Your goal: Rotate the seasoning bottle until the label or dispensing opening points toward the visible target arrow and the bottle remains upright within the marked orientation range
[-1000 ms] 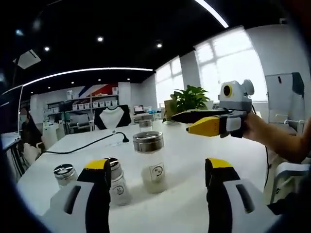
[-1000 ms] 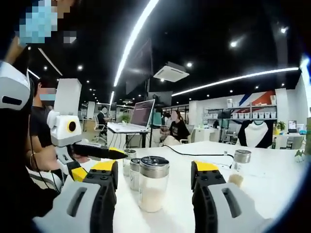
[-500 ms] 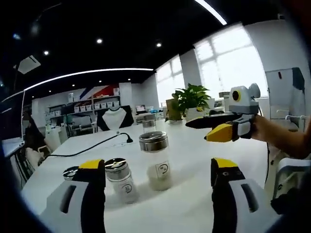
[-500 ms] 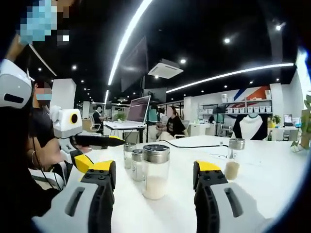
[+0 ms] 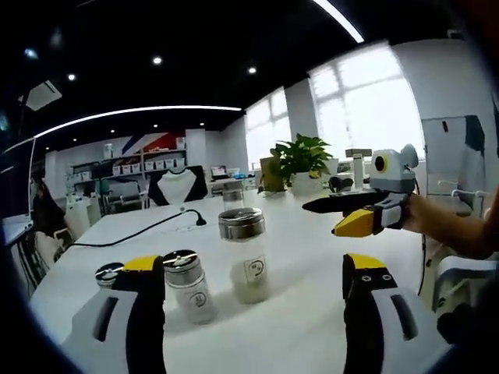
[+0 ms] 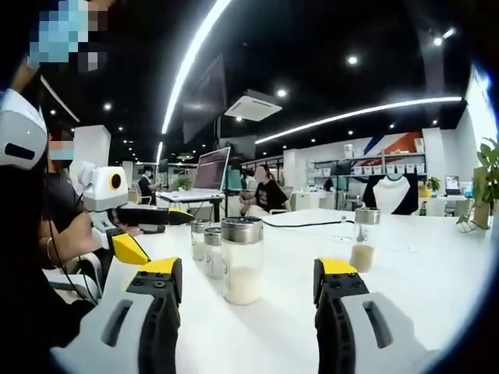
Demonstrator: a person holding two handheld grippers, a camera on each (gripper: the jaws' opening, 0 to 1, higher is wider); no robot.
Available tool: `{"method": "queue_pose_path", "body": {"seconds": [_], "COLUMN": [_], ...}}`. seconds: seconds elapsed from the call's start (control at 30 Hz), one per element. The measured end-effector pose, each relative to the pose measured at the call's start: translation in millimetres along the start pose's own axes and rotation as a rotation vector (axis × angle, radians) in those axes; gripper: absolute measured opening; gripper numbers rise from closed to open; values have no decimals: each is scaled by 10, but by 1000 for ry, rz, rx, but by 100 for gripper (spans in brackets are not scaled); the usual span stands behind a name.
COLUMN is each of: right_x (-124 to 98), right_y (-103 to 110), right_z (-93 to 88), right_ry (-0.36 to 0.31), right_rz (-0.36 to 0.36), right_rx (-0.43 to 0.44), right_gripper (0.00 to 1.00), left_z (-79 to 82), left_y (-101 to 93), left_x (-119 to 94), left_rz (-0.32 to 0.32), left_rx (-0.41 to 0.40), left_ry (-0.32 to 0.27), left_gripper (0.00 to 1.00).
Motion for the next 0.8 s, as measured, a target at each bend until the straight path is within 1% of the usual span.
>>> {"method": "queue_pose_path", "body": {"seconds": [0.17,0.33,0.43,0.5,0.57,0.63,0.73,0.8], "right_x": [-14,-37,-36,-35,-31,-26,-15,-3], "right_y": [-40,-122,-188,-231,-278,-322,-425,-470], "right_z": [2,54,63,63,70,88,114,128], "right_ry": [-3,-10,-3,5,11,14,14,26], "right_rz": [-17,-39,-44,-54,-64,-71,-82,-93], "right_rx": [0,-10,-17,-23,-23,-24,-22,-31], "right_gripper": [69,69,67,67,67,68,68,67], "left_z": [40,32,33,16,-7,-14,-17,-26], "left_y": [-2,-20,-35,-46,-47,-46,-40,-30], "left_x": [38,62,70,75,72,72,73,67], "left_rz": [-7,-32,-51,-60,-52,-54,-67,-63], "left_rx": [-7,5,1,19,49,46,16,34], "left_ry": [-15,-6,-11,4,24,25,15,28], "left_gripper": [100,100,99,98,96,96,97,97]}}
Point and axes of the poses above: the point that each gripper's makers call its tool centre point, and the gripper's own axes: x roughly forward along the fingers, y roughly to its left, z roughly out of its top, the point moved 6 cm from there along -x, roughly backward along the fingers, and after that the axes turned 14 degrees about x, right-handed, at the moved point
